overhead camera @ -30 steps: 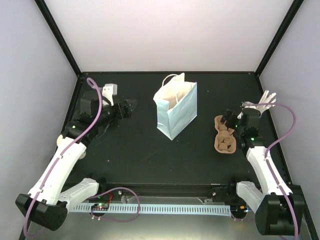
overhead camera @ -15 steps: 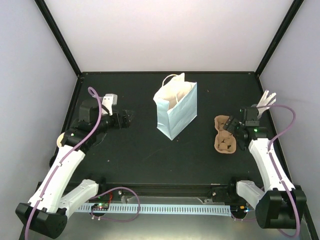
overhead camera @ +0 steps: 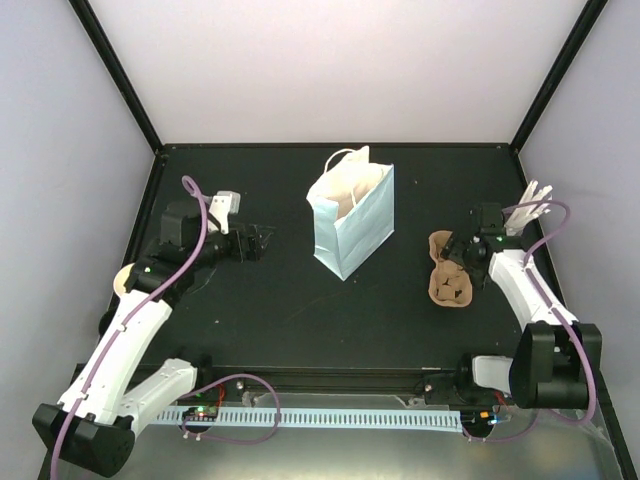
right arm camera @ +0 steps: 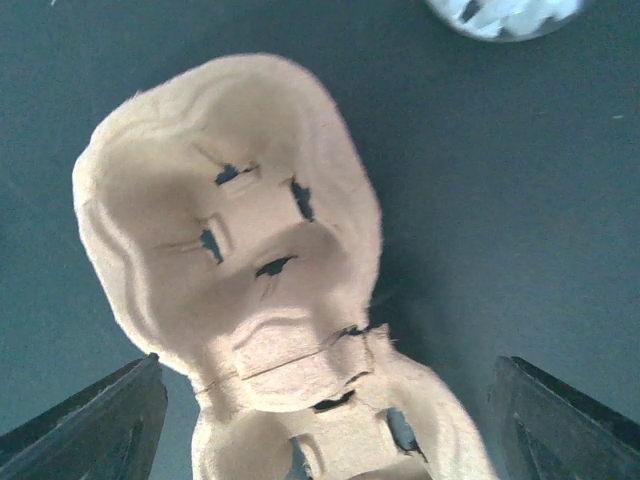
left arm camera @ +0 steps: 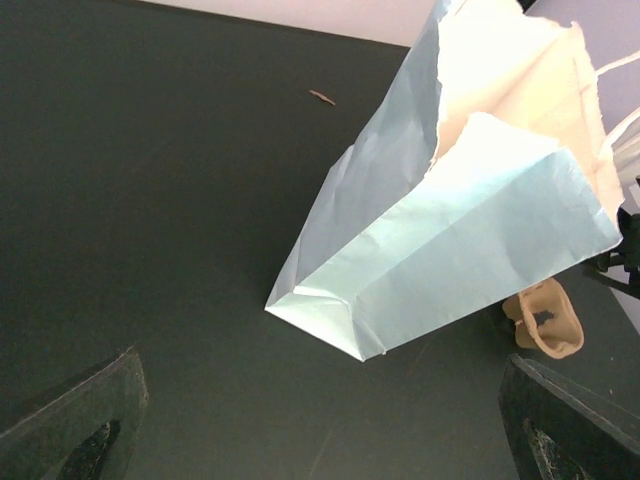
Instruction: Pack the takeout coffee
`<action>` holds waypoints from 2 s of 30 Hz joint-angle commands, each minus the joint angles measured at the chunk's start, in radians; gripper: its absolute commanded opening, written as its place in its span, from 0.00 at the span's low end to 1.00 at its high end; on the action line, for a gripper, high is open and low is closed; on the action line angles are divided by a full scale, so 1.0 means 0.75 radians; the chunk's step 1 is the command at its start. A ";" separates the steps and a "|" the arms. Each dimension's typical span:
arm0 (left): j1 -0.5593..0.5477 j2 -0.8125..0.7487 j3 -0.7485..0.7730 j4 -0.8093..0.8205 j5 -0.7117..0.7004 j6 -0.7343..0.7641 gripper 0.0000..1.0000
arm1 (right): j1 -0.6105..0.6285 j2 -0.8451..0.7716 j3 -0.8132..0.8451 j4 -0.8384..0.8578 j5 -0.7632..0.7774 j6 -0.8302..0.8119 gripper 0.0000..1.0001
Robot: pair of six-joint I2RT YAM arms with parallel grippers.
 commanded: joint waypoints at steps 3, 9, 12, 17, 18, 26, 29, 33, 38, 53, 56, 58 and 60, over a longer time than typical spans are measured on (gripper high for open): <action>0.006 -0.030 -0.038 0.034 0.034 0.026 0.99 | -0.006 -0.037 -0.143 0.225 -0.268 -0.081 0.92; 0.006 -0.008 -0.066 0.073 0.052 0.019 0.99 | 0.009 -0.073 -0.313 0.435 -0.713 0.005 0.95; 0.006 0.005 -0.072 0.093 0.065 0.013 0.99 | 0.092 -0.092 -0.350 0.489 -0.872 0.073 0.95; 0.006 0.035 -0.079 0.122 0.085 -0.005 0.99 | 0.268 -0.146 -0.280 0.489 -1.024 0.147 0.97; 0.006 0.038 -0.076 0.123 0.089 -0.007 0.99 | 0.271 -0.159 -0.254 0.454 -1.012 0.135 0.97; 0.006 0.032 -0.070 0.089 0.109 0.010 0.99 | 0.271 -0.164 -0.006 0.076 -0.551 -0.159 0.97; 0.006 0.018 -0.069 0.079 0.109 0.026 0.99 | 0.270 -0.149 0.022 0.003 -0.386 -0.286 0.95; 0.006 0.003 -0.079 0.084 0.112 0.024 0.99 | 0.271 -0.085 0.053 -0.045 -0.217 -0.231 0.97; 0.006 -0.002 -0.078 0.076 0.127 0.017 0.99 | 0.271 -0.096 -0.040 0.066 -0.358 -0.144 0.95; 0.005 0.010 -0.105 0.112 0.162 -0.017 0.99 | 0.510 -0.151 -0.206 0.091 -0.304 0.053 0.02; 0.006 0.007 -0.107 0.108 0.162 -0.012 0.99 | 0.514 -0.136 -0.213 0.074 -0.186 0.075 0.01; 0.005 0.006 -0.106 0.107 0.160 -0.009 0.99 | 0.516 -0.113 -0.215 0.071 -0.146 0.090 0.01; 0.006 0.006 -0.108 0.106 0.158 -0.009 0.99 | 0.526 -0.073 -0.215 0.079 -0.137 0.090 0.01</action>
